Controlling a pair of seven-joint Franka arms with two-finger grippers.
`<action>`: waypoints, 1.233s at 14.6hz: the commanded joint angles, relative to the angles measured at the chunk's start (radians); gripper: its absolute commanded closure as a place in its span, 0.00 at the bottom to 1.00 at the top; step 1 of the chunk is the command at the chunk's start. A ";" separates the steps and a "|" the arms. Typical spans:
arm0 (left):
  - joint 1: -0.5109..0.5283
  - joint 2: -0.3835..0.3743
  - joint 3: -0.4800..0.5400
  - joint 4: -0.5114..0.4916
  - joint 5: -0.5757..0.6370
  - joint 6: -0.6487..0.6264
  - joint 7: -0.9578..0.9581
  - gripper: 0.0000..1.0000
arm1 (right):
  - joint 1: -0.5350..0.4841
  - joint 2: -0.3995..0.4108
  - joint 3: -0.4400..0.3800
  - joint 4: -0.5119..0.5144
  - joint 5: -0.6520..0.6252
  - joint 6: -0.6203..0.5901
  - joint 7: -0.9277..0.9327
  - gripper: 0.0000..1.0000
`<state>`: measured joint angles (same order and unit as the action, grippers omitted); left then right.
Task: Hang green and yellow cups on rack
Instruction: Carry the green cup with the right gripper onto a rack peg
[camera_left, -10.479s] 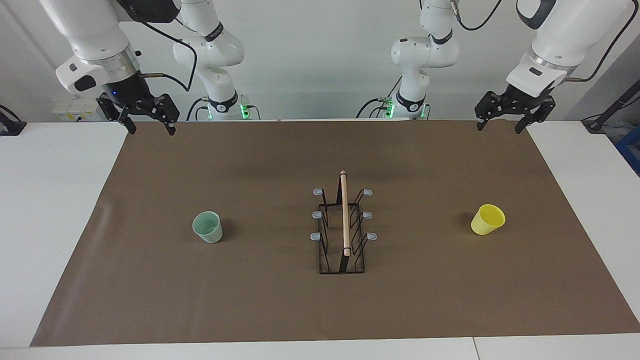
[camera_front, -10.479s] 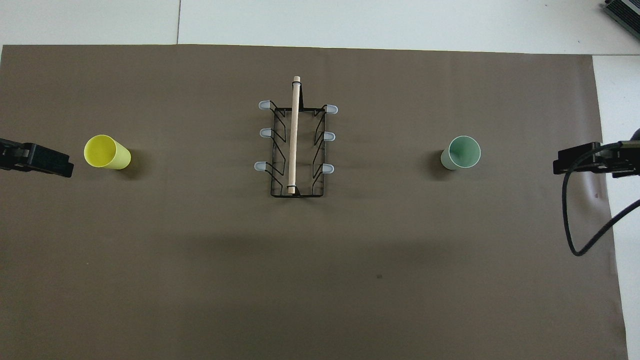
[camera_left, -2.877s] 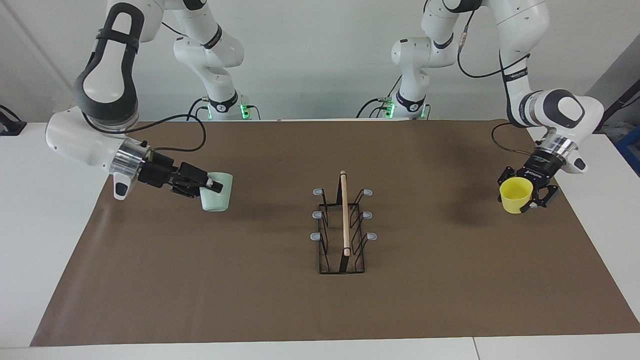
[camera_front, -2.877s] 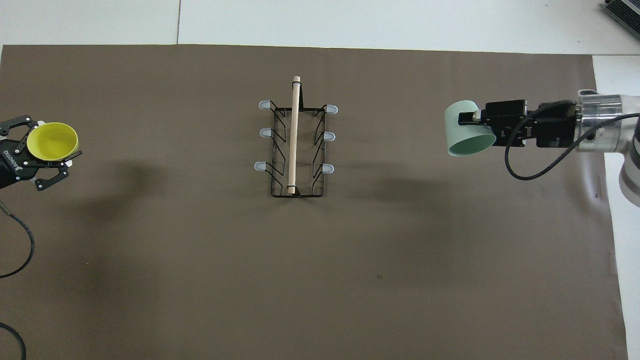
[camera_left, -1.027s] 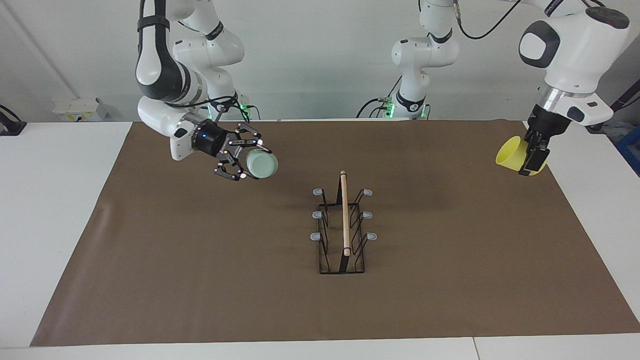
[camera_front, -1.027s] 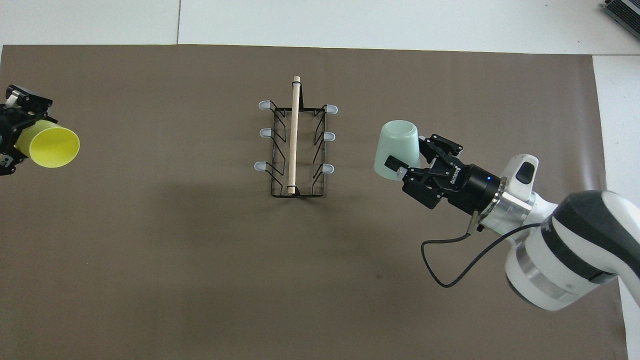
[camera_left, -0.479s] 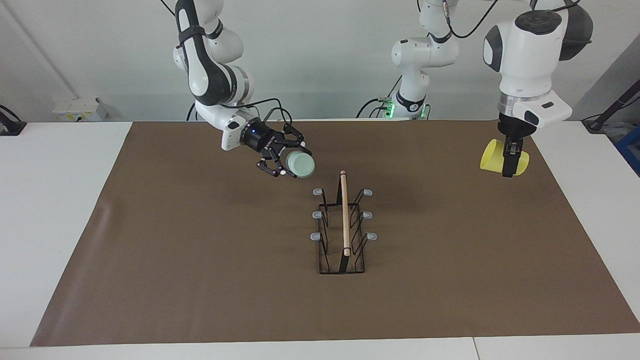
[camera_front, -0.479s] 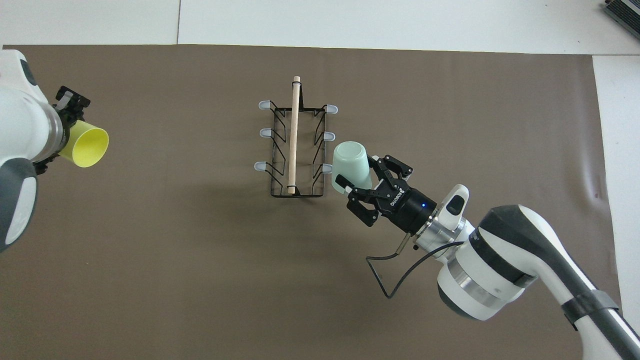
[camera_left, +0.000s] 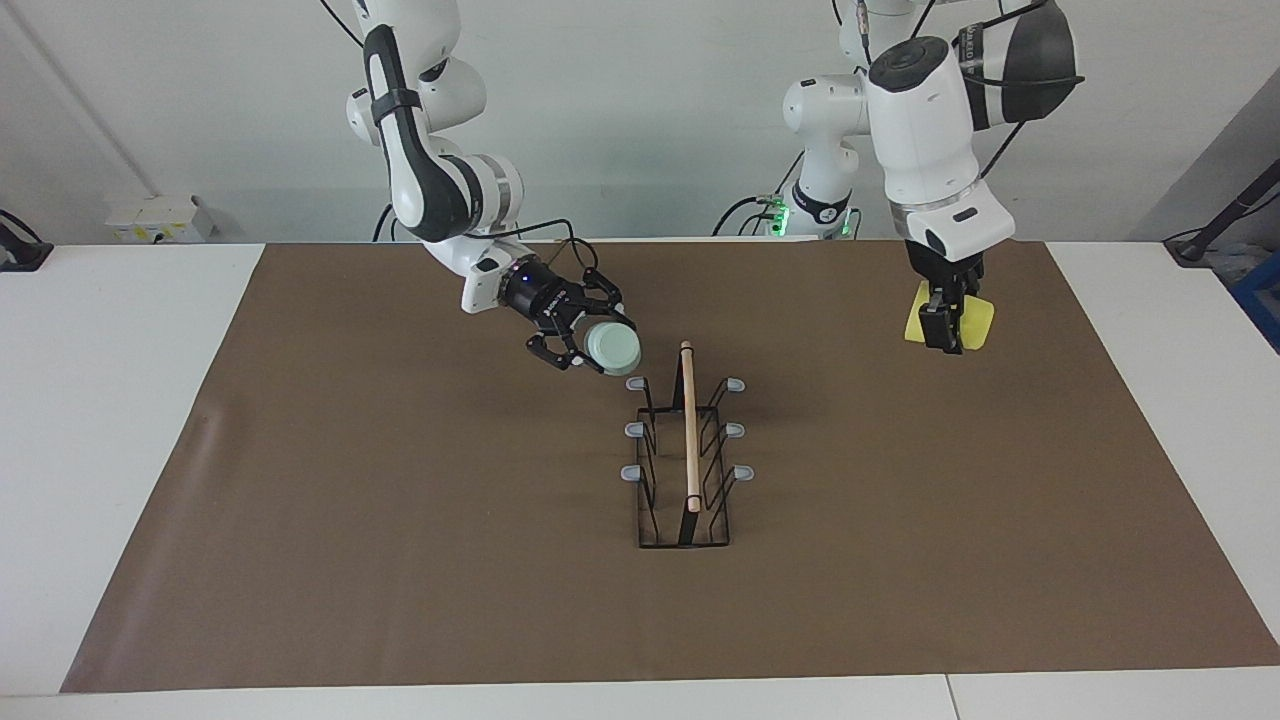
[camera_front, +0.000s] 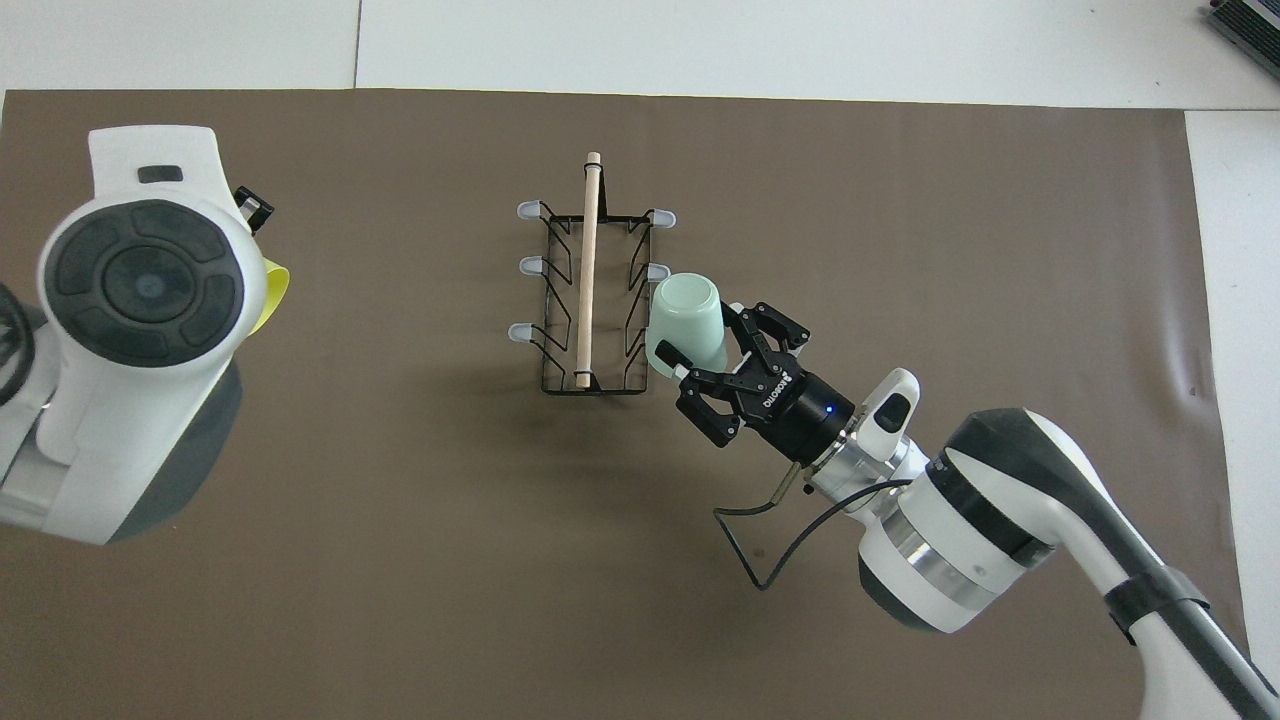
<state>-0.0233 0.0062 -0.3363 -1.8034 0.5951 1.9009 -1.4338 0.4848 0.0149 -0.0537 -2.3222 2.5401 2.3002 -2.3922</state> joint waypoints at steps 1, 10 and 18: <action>-0.006 0.035 -0.033 0.021 0.051 -0.039 -0.077 0.75 | 0.011 0.062 -0.005 0.027 0.121 -0.051 -0.094 1.00; -0.029 0.104 -0.121 0.032 0.153 -0.106 -0.177 0.76 | 0.040 0.168 -0.005 0.035 0.210 -0.169 -0.231 1.00; -0.069 0.181 -0.199 0.068 0.244 -0.180 -0.293 0.76 | 0.043 0.168 -0.005 0.030 0.210 -0.148 -0.232 1.00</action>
<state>-0.0653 0.1293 -0.5270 -1.7875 0.7961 1.7668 -1.6743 0.5094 0.1794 -0.0582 -2.2917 2.6082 2.1383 -2.5606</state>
